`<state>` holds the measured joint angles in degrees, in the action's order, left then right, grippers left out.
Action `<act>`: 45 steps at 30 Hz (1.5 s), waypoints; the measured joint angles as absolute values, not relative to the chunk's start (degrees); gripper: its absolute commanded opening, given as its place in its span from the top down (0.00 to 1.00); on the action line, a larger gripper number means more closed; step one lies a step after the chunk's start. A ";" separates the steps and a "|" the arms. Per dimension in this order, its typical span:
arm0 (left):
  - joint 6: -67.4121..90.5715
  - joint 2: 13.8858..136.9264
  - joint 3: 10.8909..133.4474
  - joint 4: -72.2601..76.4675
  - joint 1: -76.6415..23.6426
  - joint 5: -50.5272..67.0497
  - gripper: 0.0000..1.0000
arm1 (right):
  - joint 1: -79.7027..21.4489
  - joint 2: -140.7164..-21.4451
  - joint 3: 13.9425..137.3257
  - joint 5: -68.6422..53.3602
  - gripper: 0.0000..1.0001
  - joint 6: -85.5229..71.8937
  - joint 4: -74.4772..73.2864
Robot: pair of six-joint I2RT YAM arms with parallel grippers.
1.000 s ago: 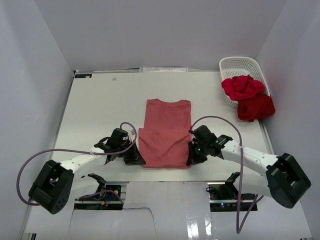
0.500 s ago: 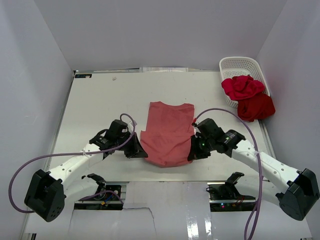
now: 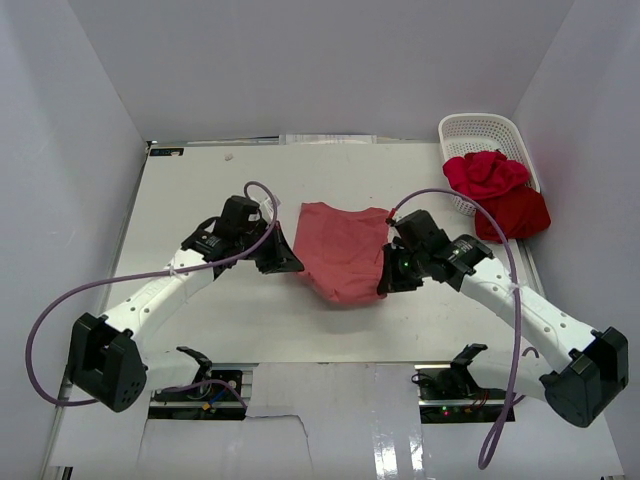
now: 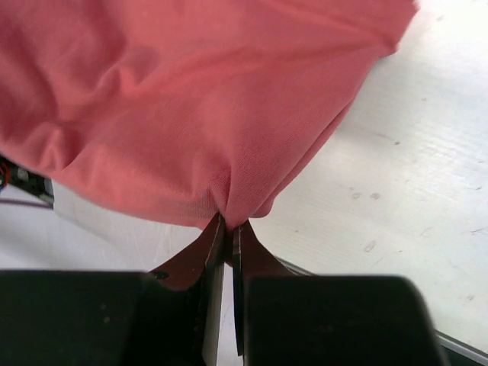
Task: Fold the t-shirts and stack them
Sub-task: Fold the long partially folded tshirt into a neat square
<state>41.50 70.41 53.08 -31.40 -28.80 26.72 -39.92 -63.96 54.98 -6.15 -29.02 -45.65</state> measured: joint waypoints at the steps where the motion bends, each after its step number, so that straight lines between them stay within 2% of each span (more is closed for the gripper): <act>1: 41.08 71.07 53.91 -31.44 -28.21 26.70 1.00 | -38.72 -64.55 55.59 -5.96 0.92 -28.32 -45.71; 13: 37.93 82.24 66.02 -31.31 -22.46 27.05 1.00 | -27.66 -72.99 63.46 -4.91 0.92 -21.17 -44.86; 25: 36.84 90.19 74.24 -30.68 -21.65 26.74 1.00 | -23.75 -84.20 74.54 -5.65 0.92 -15.73 -44.91; 39: 37.60 106.10 79.79 -26.37 -18.63 28.18 1.00 | -18.57 -98.30 83.64 -9.93 0.92 -11.73 -43.09; 45: 38.89 111.68 85.97 -25.98 -17.39 29.87 1.00 | -17.19 -103.44 88.49 -11.53 0.92 -10.37 -42.78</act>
<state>38.89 111.68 85.97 -25.98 -17.39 29.87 -17.19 -103.44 88.49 -11.53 -10.37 -42.78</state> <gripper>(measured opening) 0.031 0.089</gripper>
